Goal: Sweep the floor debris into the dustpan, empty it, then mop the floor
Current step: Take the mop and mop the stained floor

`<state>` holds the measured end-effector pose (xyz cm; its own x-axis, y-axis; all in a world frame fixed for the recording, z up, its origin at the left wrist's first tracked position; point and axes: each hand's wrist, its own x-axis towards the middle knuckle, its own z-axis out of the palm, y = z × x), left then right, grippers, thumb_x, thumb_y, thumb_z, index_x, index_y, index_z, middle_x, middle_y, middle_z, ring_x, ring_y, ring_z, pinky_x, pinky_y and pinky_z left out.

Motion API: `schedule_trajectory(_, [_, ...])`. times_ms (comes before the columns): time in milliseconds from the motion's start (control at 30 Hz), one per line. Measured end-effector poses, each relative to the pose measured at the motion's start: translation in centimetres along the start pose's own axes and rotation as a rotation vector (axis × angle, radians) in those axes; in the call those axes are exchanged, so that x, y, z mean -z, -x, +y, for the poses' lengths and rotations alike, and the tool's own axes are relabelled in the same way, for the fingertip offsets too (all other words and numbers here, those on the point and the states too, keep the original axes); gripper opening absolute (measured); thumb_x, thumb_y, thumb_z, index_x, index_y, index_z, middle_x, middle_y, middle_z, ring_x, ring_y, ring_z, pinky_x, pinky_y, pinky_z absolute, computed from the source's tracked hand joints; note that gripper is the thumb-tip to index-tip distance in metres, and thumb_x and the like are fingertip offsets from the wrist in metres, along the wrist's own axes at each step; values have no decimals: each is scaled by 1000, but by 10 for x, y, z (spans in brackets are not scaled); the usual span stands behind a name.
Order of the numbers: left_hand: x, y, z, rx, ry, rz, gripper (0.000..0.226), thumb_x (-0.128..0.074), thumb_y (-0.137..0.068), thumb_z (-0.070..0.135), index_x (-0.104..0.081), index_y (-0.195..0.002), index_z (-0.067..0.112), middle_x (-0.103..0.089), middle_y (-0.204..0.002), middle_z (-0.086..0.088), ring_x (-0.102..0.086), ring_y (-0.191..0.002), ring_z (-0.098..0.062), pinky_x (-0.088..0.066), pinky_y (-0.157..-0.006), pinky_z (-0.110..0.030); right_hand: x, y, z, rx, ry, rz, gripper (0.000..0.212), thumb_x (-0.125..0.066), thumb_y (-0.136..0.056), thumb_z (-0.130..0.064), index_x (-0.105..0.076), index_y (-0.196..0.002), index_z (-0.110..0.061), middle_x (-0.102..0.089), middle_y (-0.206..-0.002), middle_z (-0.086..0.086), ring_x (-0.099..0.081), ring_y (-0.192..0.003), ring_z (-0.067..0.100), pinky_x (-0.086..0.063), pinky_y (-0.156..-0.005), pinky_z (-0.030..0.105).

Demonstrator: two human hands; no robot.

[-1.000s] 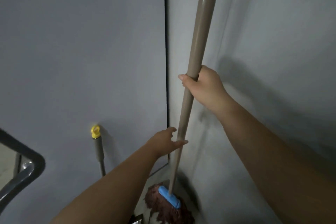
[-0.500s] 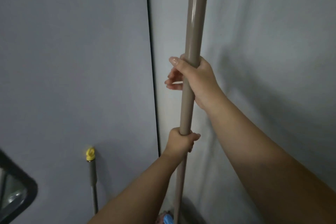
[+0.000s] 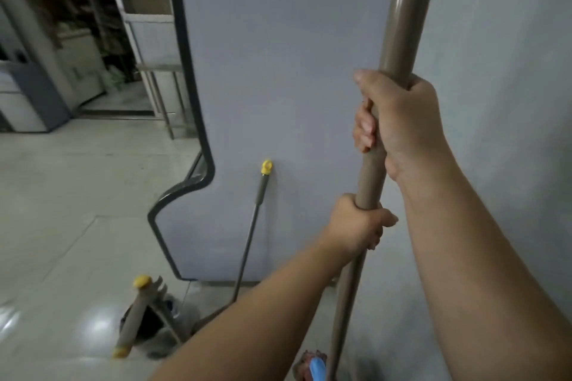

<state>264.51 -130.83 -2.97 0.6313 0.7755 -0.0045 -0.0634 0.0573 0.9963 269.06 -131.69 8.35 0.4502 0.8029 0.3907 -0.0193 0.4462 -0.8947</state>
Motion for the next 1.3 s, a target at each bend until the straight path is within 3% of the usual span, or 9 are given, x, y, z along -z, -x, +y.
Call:
schedule_trajectory(67, [11, 25, -1, 10, 2, 77, 37, -59, -70, -4, -37, -44, 12, -37, -29, 6, -35, -28, -8, -31, -39, -18, -19, 16, 2, -34, -39, -55, 34, -56, -86, -15, -38, -57, -15, -33, -30, -7, -27, -23, 10, -28, -36, 11])
schedule_trajectory(267, [54, 100, -1, 39, 38, 271, 18, -54, -52, 10, -36, -47, 10, -36, -29, 5, -33, -28, -9, -31, -44, -23, -80, 66, 5, -122, -118, -251, 28, -58, -75, -25, -42, -54, -17, -37, -30, -6, -33, -23, 9, -31, -35, 11])
schedule_trajectory(433, [119, 162, -3, 33, 49, 412, 36, -56, -76, -7, -37, -51, 11, -38, -31, 7, -34, -28, -7, -33, -39, -19, -155, 112, 1, -155, -187, -397, 32, -59, -88, -19, -44, -60, -17, -39, -34, -8, -36, -28, 6, -36, -35, 15])
schedule_trajectory(533, [164, 206, 0, 20, 36, 488, 35, -56, -78, -5, -41, -53, 13, -41, -35, 8, -37, -30, -6, -36, -40, -19, -208, 143, -1, -173, -216, -485, 29, -59, -89, -20, -45, -63, -17, -40, -34, -9, -37, -29, 5, -36, -35, 16])
schedule_trajectory(767, [250, 303, 18, 5, 11, 621, 44, -58, -64, -1, -39, -29, 19, -35, -29, 8, -30, -25, -6, -30, -36, -13, -317, 210, -9, -171, -370, -603, 36, -61, -86, -20, -44, -55, -19, -38, -34, -9, -36, -29, 7, -34, -35, 15])
schedule_trajectory(900, [300, 336, 21, 40, -87, 704, 56, -51, -79, -14, -37, -35, 18, -35, -29, 8, -30, -26, -6, -31, -39, -18, -367, 231, -4, -193, -493, -673, 43, -63, -86, -18, -48, -46, -23, -39, -35, -9, -37, -30, 6, -35, -34, 16])
schedule_trajectory(1033, [365, 357, 22, 98, -175, 769, 62, -52, -78, -14, -41, -27, 17, -36, -29, 8, -32, -27, -5, -33, -39, -17, -427, 233, 20, -196, -565, -723, 33, -63, -84, -19, -48, -55, -21, -41, -36, -8, -39, -31, 5, -36, -34, 16])
schedule_trajectory(1200, [452, 362, 24, 174, -276, 910, 51, -55, -77, -13, -41, -39, 18, -40, -31, 7, -37, -29, -6, -38, -42, -19, -506, 219, 65, -235, -652, -833, 28, -63, -77, -28, -49, -53, -26, -43, -37, -9, -41, -31, 4, -38, -37, 14])
schedule_trajectory(1300, [509, 356, 30, 255, -285, 1010, 46, -59, -77, -9, -43, -41, 16, -45, -35, 6, -42, -34, -9, -42, -49, -23, -554, 199, 88, -229, -588, -924, 30, -63, -82, -27, -50, -55, -25, -45, -38, -8, -45, -34, 5, -43, -42, 19])
